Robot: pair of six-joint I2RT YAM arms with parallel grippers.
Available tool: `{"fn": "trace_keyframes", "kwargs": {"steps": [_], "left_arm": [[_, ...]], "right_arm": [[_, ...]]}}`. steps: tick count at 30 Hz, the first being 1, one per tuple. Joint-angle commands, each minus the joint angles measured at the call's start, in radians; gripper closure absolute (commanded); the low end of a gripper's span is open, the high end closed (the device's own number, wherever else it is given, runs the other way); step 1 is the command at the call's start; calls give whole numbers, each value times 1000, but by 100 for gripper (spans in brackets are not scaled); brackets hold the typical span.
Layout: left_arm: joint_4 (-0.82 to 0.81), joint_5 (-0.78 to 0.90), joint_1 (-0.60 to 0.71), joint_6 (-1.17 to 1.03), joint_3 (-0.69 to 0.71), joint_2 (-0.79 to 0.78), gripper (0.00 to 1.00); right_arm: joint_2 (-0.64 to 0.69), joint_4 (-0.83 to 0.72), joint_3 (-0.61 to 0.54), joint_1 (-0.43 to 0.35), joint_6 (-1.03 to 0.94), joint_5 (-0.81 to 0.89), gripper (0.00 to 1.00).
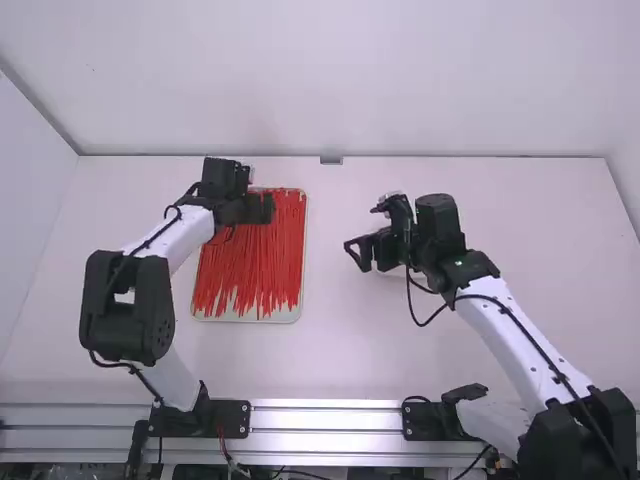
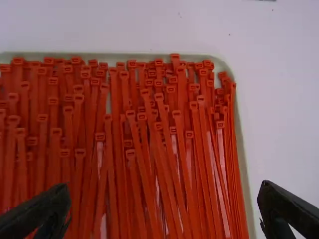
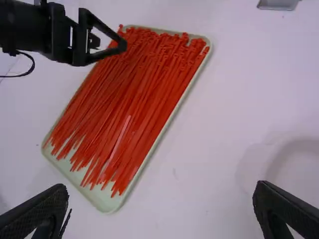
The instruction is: Fasten the cable tie
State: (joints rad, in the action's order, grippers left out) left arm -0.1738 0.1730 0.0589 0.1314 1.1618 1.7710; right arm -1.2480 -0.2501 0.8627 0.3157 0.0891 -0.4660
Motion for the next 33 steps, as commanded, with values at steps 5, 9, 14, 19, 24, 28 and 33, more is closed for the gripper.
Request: {"fn": "trace_keyframes", "kwargs": {"steps": [5,9,14,19,24,28,33], "left_arm": [[139,22,10,29,-77,14,1],[178,51,14,30,-66,50,3],[177,55,14,37,-11,116,3],[163,55,15,36,63,177,3],[159,55,26,37,138,243,10],[144,55,39,37,190,290,12],[126,48,47,37,233,333,22]], "right_arm": [[-8,-50,28,-9,-38,-5,1],[-15,-49,28,-8,-39,-2,1],[-17,-49,28,-9,-45,-2,1],[-22,-42,28,-10,-45,-2,1],[-22,-46,28,-10,-44,29,1],[-22,-45,28,-10,-45,29,1],[-22,-46,28,-10,-45,30,1]]}}
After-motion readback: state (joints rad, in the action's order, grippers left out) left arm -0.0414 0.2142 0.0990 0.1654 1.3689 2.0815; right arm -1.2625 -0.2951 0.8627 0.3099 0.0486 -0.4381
